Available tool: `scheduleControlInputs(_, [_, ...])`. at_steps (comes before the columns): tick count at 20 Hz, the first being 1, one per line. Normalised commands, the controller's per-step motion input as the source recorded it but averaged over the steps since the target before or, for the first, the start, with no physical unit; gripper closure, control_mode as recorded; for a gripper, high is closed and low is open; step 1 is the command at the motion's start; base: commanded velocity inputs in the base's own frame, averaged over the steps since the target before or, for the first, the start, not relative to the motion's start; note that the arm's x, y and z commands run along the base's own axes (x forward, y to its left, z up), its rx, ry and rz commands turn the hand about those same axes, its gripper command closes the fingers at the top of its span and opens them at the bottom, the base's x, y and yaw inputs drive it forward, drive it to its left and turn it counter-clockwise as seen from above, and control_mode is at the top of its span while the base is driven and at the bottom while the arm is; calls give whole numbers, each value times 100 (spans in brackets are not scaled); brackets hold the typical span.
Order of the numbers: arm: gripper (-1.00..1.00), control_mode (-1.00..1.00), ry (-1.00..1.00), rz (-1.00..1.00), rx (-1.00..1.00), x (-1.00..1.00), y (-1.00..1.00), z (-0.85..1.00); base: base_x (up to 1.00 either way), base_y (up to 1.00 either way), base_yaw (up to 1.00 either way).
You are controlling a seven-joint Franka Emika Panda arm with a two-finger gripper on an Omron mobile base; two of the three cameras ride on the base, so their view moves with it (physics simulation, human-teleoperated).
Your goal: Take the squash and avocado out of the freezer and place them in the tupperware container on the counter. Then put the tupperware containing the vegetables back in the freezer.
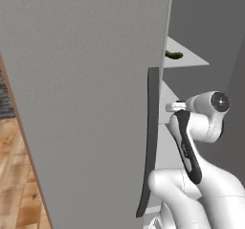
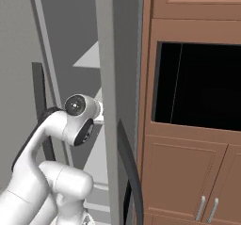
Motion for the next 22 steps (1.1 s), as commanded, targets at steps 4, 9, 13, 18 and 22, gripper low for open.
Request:
scheduleControlInputs(4, [100,-100,3,-4,3,-100,0,100,0,0,0])
scheduleControlInputs(9, [100,-100,13,-1,7,-82,5,100,0,0,0])
scheduleControlInputs(13, [100,-100,21,0,5,-48,26,100,0,0,0])
scheduleControlInputs(18, [100,-100,25,0,2,-34,37,77,0,0,0])
scheduleControlInputs(22, [100,-100,17,0,0,-47,27,16,0,0,0])
